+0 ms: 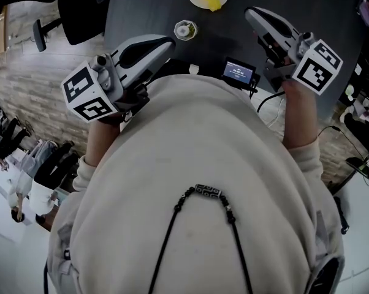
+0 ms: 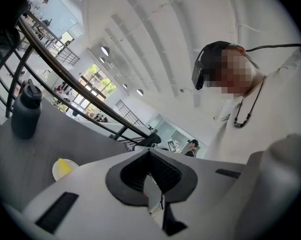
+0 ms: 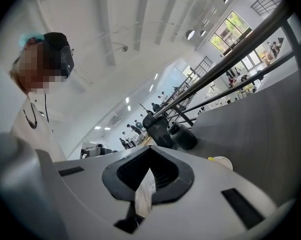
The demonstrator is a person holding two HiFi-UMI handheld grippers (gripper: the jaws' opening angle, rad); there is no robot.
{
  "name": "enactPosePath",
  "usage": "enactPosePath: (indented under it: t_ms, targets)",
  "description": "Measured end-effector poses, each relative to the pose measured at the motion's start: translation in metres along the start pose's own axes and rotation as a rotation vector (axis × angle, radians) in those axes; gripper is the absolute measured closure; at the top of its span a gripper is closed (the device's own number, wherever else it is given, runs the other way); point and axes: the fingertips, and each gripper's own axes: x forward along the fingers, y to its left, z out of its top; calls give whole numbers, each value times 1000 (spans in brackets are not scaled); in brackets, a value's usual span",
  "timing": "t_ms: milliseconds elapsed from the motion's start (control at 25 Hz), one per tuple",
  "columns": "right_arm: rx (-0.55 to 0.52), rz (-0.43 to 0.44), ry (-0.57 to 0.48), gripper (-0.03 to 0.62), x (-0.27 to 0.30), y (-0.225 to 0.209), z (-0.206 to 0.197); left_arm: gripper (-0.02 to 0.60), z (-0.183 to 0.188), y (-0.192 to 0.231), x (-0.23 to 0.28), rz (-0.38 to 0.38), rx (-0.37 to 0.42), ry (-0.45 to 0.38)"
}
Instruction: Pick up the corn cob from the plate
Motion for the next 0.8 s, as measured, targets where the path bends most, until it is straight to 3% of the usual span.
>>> enactPosePath:
  t_ms: [440,600,800]
  targets:
    - [-116,-228,18,579,-10,-10,-1,580,16,-10,17,-205,51,15]
    - [-170,-262,53,579,1,-14,9,580,17,-9,10,-216,51,4]
    - [-152,-271,141,576,33,-25,-9,580,15,-9,-30,-171,31,-38]
